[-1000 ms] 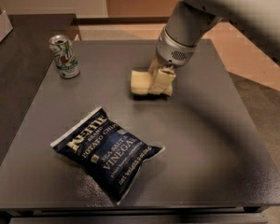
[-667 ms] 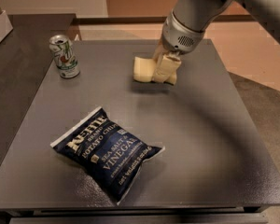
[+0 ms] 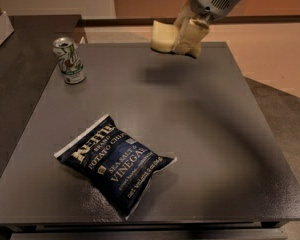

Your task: Pick sponge

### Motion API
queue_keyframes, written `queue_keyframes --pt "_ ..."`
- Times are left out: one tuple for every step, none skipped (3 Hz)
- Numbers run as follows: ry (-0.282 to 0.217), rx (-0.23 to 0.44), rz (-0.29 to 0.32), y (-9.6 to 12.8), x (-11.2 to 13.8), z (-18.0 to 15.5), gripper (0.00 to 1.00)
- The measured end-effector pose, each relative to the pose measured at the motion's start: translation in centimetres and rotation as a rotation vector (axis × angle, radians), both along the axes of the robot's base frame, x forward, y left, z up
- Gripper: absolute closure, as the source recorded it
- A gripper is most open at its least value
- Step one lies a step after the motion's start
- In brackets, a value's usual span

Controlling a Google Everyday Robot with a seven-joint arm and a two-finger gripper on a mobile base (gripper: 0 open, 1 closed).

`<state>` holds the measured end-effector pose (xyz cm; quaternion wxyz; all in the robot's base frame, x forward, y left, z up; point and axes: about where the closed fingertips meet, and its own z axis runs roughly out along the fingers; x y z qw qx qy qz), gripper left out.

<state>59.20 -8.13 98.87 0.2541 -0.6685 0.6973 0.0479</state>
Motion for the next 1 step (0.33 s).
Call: queue_keyframes --pt "0.0 0.0 0.0 0.0 0.0 0.0 1.0"
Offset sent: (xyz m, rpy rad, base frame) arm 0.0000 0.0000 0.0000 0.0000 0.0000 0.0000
